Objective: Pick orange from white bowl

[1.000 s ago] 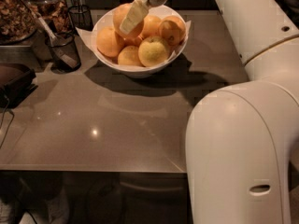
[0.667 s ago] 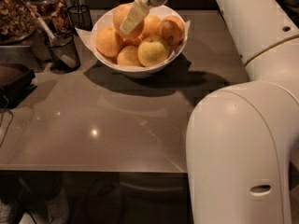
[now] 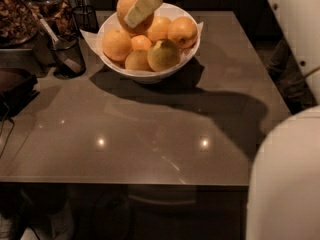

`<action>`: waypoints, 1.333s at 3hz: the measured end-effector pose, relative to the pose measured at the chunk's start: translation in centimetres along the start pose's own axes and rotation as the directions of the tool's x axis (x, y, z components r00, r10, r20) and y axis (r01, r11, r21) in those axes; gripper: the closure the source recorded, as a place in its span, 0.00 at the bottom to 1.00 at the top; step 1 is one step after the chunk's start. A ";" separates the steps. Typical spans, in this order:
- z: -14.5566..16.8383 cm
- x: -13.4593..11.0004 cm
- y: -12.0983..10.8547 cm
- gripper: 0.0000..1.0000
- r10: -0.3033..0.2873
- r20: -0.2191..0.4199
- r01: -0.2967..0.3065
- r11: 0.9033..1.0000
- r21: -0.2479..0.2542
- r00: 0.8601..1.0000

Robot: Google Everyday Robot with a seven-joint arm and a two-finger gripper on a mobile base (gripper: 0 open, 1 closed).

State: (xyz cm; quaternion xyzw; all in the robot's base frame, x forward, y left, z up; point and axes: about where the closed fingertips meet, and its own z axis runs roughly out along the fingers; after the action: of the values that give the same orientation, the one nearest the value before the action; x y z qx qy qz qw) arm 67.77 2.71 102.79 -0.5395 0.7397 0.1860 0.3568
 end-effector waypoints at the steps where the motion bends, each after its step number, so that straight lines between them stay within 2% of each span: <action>1: 0.5 0.3 0.1 1.00 0.003 -0.005 -0.003 1.000 -0.004 1.000; 2: 0.5 0.3 0.1 1.00 0.003 -0.005 -0.003 1.000 -0.004 1.000; 3: -0.8 0.2 1.6 1.00 0.029 0.008 -0.029 0.999 0.026 1.000; 4: -4.5 -0.2 4.5 1.00 0.080 0.054 -0.086 0.989 0.121 0.995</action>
Offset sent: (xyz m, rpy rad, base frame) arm -0.0564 -0.0153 0.0027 0.0470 0.0255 -0.1032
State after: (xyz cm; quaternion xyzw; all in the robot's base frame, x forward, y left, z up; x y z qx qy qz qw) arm 62.15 1.44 105.49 -0.4804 0.7625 0.1679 0.3994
